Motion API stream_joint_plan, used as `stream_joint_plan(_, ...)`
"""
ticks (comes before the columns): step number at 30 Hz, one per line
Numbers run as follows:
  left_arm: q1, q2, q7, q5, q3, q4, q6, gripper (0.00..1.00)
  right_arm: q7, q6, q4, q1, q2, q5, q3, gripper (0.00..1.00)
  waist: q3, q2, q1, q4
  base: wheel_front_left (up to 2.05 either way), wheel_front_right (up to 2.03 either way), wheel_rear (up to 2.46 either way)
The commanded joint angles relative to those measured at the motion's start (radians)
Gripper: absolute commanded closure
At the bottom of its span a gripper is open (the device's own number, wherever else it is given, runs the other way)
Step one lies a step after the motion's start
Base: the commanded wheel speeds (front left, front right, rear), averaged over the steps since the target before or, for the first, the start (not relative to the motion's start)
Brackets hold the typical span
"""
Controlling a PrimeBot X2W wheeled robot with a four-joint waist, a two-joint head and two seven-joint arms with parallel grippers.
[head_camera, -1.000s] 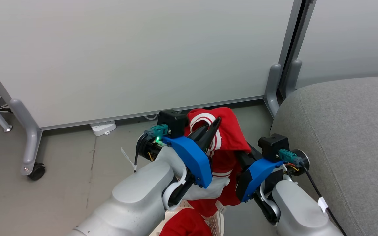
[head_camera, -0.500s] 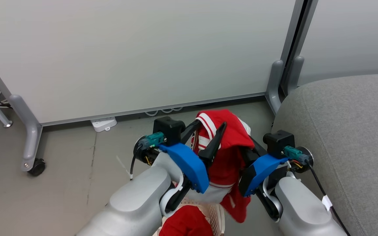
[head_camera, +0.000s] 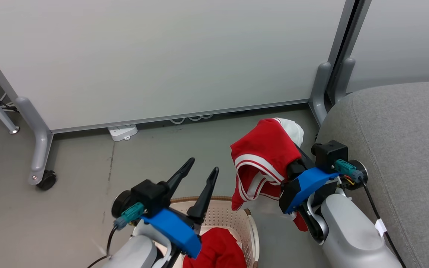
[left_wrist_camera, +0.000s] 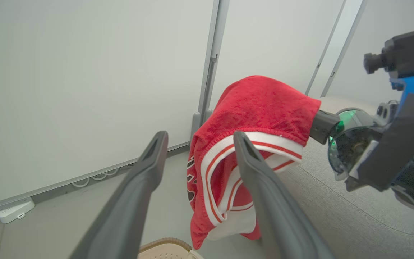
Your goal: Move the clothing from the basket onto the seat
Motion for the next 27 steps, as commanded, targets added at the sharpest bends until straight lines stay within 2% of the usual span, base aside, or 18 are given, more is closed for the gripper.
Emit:
stream_joint_plan(1,0.039,0.009,-0.003,0.043,0.039,-0.029,-0.005,0.0,-0.007,-0.001,-0.007,0.007,-0.001,-0.007,-0.007,1.0,0.0,-0.0001,0.0,0.001,0.0,0.0,0.0)
stream_joint_plan(11,0.222,0.021,-0.003,0.244,0.247,-0.14,-0.02,0.0,0.003,-0.001,-0.012,0.033,-0.001,-0.037,-0.031,1.0,-0.011,-0.0001,0.0,0.003,0.0,0.0,0.0)
stream_joint_plan(15,0.27,0.013,-0.003,0.276,0.307,-0.145,-0.014,0.0,0.006,-0.001,-0.013,0.04,-0.001,-0.057,-0.041,1.0,-0.018,-0.0001,0.0,0.003,0.0,0.0,0.0)
stream_joint_plan(22,0.345,-0.017,-0.003,0.327,0.409,-0.153,-0.041,0.0,0.012,-0.001,-0.028,0.048,-0.001,-0.076,-0.055,1.0,-0.019,-0.0001,0.0,0.004,0.0,0.0,0.0)
stream_joint_plan(27,0.364,-0.04,-0.003,0.358,0.448,-0.151,-0.06,0.0,0.019,-0.001,-0.037,0.06,-0.001,-0.076,-0.06,1.0,-0.013,-0.0001,0.0,0.006,0.0,0.0,0.0)
